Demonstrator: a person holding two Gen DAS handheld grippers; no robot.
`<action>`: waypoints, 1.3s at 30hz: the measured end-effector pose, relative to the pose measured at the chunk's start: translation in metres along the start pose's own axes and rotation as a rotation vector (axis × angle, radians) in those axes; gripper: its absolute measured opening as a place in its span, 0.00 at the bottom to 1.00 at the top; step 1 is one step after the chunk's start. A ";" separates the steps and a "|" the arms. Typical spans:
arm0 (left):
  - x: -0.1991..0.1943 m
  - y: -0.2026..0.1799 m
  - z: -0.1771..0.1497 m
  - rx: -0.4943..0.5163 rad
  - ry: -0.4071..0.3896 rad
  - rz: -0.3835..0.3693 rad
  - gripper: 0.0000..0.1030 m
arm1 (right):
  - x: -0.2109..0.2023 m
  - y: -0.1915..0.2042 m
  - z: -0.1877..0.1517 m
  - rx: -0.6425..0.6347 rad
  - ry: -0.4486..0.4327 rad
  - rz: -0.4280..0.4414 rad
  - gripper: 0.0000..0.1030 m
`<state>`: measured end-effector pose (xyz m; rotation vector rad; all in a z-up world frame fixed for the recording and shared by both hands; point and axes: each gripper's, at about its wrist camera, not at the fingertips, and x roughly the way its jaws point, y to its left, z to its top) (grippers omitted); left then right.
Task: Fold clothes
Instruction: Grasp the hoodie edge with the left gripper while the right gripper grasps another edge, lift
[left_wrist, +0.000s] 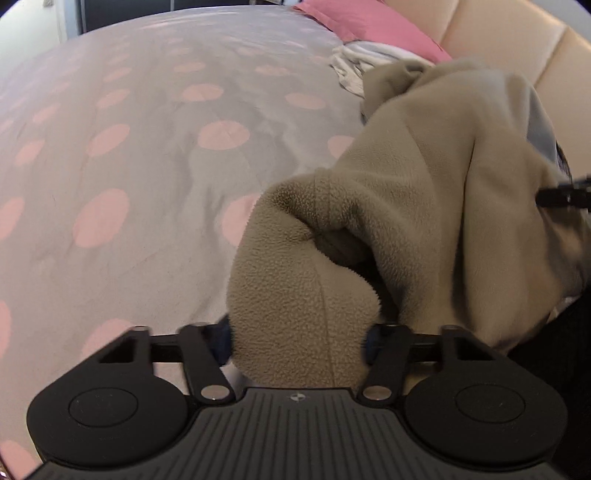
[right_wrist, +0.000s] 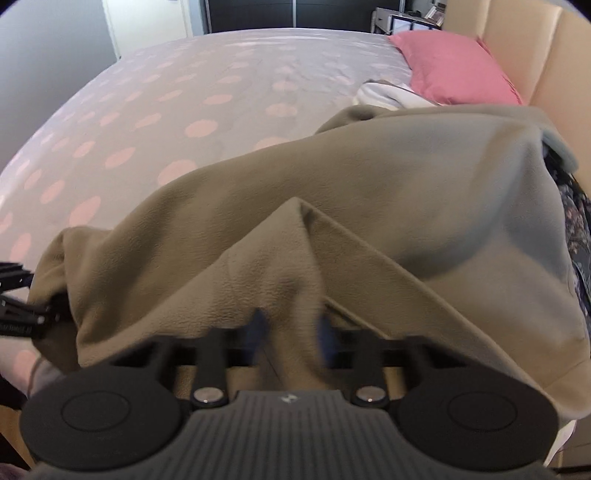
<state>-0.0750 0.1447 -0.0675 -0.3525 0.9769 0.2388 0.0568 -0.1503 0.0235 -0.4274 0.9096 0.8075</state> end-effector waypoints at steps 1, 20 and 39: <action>-0.001 0.004 0.002 -0.022 -0.011 -0.009 0.37 | -0.002 0.004 0.002 -0.005 -0.014 0.010 0.09; -0.110 0.072 0.055 -0.164 -0.427 0.134 0.14 | -0.132 0.135 0.097 -0.325 -0.466 0.158 0.06; -0.364 0.085 0.155 -0.085 -1.080 0.531 0.12 | -0.275 0.138 0.179 -0.163 -1.034 0.228 0.06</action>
